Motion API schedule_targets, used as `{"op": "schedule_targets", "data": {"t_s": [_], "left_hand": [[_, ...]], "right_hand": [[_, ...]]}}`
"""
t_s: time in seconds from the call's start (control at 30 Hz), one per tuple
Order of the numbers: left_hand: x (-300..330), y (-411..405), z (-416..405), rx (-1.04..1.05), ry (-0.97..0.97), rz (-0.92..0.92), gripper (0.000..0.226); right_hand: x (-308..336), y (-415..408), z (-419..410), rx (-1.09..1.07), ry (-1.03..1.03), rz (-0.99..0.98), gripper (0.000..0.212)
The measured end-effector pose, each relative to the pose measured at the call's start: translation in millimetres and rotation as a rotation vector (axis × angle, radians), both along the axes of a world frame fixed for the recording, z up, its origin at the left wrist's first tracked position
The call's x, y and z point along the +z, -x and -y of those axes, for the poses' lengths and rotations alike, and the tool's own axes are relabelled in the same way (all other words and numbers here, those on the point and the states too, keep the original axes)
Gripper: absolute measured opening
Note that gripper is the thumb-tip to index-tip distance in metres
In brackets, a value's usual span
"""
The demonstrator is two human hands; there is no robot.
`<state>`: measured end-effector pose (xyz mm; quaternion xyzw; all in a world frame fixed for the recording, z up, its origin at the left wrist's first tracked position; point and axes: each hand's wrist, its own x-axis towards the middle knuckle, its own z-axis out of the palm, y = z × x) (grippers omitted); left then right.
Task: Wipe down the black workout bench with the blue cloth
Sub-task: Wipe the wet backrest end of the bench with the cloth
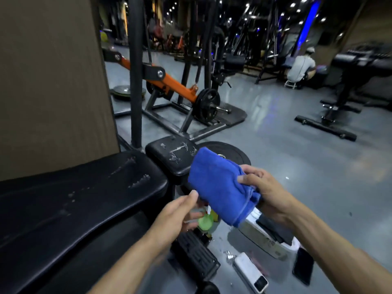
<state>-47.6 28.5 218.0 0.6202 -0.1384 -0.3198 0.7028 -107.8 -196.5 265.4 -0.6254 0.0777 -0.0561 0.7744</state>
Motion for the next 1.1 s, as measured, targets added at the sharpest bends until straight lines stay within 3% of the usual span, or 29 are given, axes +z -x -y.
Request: {"op": "schedule_targets", "data": {"t_s": [0.1, 0.17, 0.3, 0.47, 0.7, 0.87, 1.0, 1.1], "left_hand": [[27, 21, -31, 0.072, 0.234, -0.125, 0.040], [41, 28, -59, 0.193, 0.323, -0.079, 0.038], [64, 36, -122, 0.312, 0.235, 0.208, 0.038], [82, 34, -177, 0.280, 0.121, 0.416, 0.031], [47, -11, -194, 0.324, 0.046, 0.361, 0.030], [5, -64, -173, 0.198, -0.216, 0.450, 0.009], [-28, -99, -158, 0.214, -0.521, 0.628, 0.004], [-40, -113, -145, 0.198, -0.589, 0.793, 0.005]], "right_hand": [[24, 28, -58, 0.086, 0.007, 0.024, 0.031], [28, 44, -93, 0.140, 0.058, -0.008, 0.032], [36, 56, -148, 0.318, 0.111, -0.072, 0.045], [34, 33, -214, 0.438, 0.154, -0.038, 0.061], [-23, -17, -236, 0.249, 0.035, 0.005, 0.047], [-67, -49, -197, 0.099, 0.066, -0.005, 0.033], [-82, -90, -118, -0.153, 0.424, 0.001, 0.023], [-88, -133, -46, -0.402, 0.799, -0.034, 0.024]]}}
